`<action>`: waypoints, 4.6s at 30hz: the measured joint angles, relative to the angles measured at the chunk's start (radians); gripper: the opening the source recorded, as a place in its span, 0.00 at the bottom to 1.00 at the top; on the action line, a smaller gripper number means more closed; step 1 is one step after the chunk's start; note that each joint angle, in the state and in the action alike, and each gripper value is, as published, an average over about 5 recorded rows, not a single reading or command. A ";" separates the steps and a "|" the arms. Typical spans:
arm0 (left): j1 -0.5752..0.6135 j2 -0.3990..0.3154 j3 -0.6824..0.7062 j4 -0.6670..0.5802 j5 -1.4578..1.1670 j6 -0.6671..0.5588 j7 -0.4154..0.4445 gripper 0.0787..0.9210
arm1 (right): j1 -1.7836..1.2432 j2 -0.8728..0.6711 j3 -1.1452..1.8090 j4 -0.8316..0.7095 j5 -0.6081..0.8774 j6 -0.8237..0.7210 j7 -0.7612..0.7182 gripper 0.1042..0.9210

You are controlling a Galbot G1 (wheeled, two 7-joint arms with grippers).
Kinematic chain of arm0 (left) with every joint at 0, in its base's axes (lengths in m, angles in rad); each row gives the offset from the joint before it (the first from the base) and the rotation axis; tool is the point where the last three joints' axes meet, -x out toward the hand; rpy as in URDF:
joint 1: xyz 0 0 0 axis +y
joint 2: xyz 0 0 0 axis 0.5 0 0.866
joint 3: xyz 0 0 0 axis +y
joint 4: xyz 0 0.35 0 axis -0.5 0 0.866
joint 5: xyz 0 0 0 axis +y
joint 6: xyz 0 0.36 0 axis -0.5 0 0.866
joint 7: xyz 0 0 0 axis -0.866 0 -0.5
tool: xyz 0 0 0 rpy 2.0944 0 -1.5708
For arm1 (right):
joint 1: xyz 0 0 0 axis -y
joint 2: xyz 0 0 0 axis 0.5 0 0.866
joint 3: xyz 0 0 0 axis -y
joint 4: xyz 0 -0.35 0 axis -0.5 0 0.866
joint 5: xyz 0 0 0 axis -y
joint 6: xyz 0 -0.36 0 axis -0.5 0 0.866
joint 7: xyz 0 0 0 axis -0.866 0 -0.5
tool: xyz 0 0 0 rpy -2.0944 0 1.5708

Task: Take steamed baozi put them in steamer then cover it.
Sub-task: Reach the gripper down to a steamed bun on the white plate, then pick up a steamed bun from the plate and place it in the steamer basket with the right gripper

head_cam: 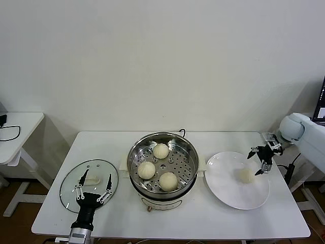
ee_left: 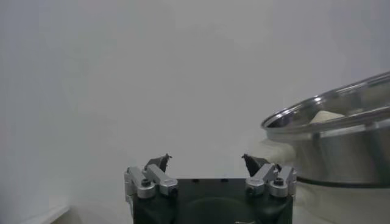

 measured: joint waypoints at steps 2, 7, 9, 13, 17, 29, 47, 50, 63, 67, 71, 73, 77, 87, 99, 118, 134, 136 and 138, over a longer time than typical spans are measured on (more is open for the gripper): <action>0.000 0.000 -0.001 0.000 0.000 0.000 0.000 0.88 | -0.021 0.002 0.010 -0.009 -0.005 -0.001 0.008 0.88; 0.001 -0.001 -0.001 0.000 0.000 0.000 0.000 0.88 | -0.059 0.011 0.029 -0.028 -0.014 -0.003 0.025 0.88; 0.001 -0.001 -0.001 0.000 0.000 0.000 0.000 0.88 | -0.068 0.015 0.034 -0.034 -0.017 -0.003 0.031 0.88; 0.001 -0.002 -0.003 0.000 0.000 0.001 0.000 0.88 | -0.082 0.026 0.039 -0.045 -0.020 -0.004 0.042 0.88; 0.002 -0.002 -0.006 0.000 0.000 0.001 0.000 0.88 | -0.093 0.035 0.042 -0.052 -0.022 -0.005 0.050 0.88; 0.001 -0.003 -0.005 0.002 0.000 0.001 -0.001 0.88 | -0.103 0.052 0.041 -0.063 -0.028 -0.004 0.066 0.77; -0.008 0.003 0.001 -0.003 -0.001 0.004 -0.002 0.88 | 0.060 0.049 -0.080 0.012 0.028 -0.015 0.013 0.67; -0.011 0.004 0.005 -0.004 -0.001 0.005 -0.002 0.88 | 0.159 0.061 -0.154 0.053 0.071 -0.034 -0.016 0.66; -0.013 0.009 0.014 -0.016 -0.001 0.011 -0.004 0.88 | 0.566 0.216 -0.464 0.288 0.384 -0.170 -0.024 0.66; -0.015 0.010 0.017 -0.015 -0.001 0.011 -0.005 0.88 | 0.625 0.275 -0.522 0.346 0.449 -0.209 -0.005 0.66; -0.017 0.010 0.020 -0.013 -0.001 0.011 -0.007 0.88 | 0.659 0.331 -0.568 0.382 0.491 -0.241 0.018 0.66; -0.019 0.010 0.021 -0.013 -0.001 0.011 -0.007 0.88 | 0.668 0.356 -0.587 0.392 0.503 -0.255 0.027 0.66; -0.019 0.010 0.021 -0.011 -0.001 0.011 -0.009 0.88 | 0.673 0.400 -0.618 0.404 0.512 -0.276 0.042 0.66; -0.015 0.009 0.012 -0.010 -0.001 0.007 -0.013 0.88 | 0.645 0.490 -0.658 0.387 0.492 -0.298 0.065 0.66; -0.014 0.008 0.007 -0.003 -0.002 0.002 -0.015 0.88 | 0.602 0.556 -0.674 0.340 0.456 -0.307 0.070 0.69; -0.016 0.007 0.002 0.001 -0.003 -0.001 -0.016 0.88 | 0.572 0.561 -0.676 0.327 0.424 -0.306 0.068 0.88; -0.028 0.012 -0.008 -0.001 0.014 0.011 -0.025 0.88 | 0.549 0.442 -0.544 0.434 0.467 -0.260 0.155 0.88; -0.032 0.015 -0.011 0.002 0.025 0.012 -0.030 0.88 | 0.531 0.404 -0.506 0.460 0.482 -0.236 0.211 0.88; -0.037 0.018 -0.015 0.004 0.041 0.012 -0.038 0.88 | 0.503 0.361 -0.461 0.488 0.494 -0.207 0.290 0.88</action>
